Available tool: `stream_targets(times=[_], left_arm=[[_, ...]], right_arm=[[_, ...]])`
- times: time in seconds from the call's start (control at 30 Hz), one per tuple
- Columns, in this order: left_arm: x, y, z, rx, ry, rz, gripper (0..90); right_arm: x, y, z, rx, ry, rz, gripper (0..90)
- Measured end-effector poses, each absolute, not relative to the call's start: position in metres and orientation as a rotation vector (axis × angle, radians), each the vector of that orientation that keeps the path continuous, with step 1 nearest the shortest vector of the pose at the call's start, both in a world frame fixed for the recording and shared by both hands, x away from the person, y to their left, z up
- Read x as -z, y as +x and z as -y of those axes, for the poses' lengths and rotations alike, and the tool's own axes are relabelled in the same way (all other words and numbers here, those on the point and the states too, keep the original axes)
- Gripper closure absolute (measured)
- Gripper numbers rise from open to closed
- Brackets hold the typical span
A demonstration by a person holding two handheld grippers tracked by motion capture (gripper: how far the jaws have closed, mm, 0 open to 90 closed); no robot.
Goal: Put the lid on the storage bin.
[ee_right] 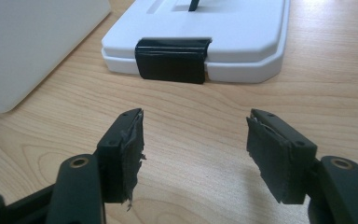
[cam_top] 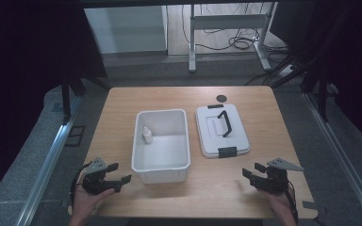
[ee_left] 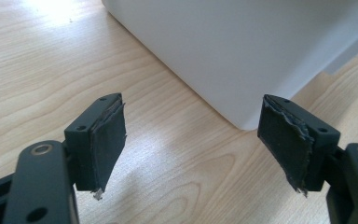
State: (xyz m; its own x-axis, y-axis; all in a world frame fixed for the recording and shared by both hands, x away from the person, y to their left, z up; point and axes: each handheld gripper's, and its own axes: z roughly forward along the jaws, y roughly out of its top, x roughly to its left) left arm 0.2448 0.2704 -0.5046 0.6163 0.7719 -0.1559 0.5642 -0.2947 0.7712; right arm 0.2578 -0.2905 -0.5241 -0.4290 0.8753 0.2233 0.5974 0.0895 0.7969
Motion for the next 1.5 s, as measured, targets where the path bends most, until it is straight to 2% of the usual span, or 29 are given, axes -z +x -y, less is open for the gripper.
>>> stream_targets(times=[0.43, 1.0, 1.3, 1.5], left_arm=[[0.503, 0.241, -0.26, -0.296, 2.019, -1.017, 24.3], [0.492, 0.23, -0.259, -0.333, 1.991, -1.057, 26.2], [0.497, 0.233, -0.25, -0.314, 2.018, -1.031, 26.2], [0.499, 0.233, -0.246, -0.281, 2.024, -1.015, 25.6]], right_arm=[[0.52, 0.26, 0.288, -1.206, 1.48, -2.118, 34.8], [0.511, 0.264, 0.281, -1.22, 1.444, -2.217, 35.0], [0.477, 0.285, 0.271, -1.175, 1.453, -2.281, 35.2], [0.451, 0.314, 0.276, -1.203, 1.525, -2.351, 35.2]])
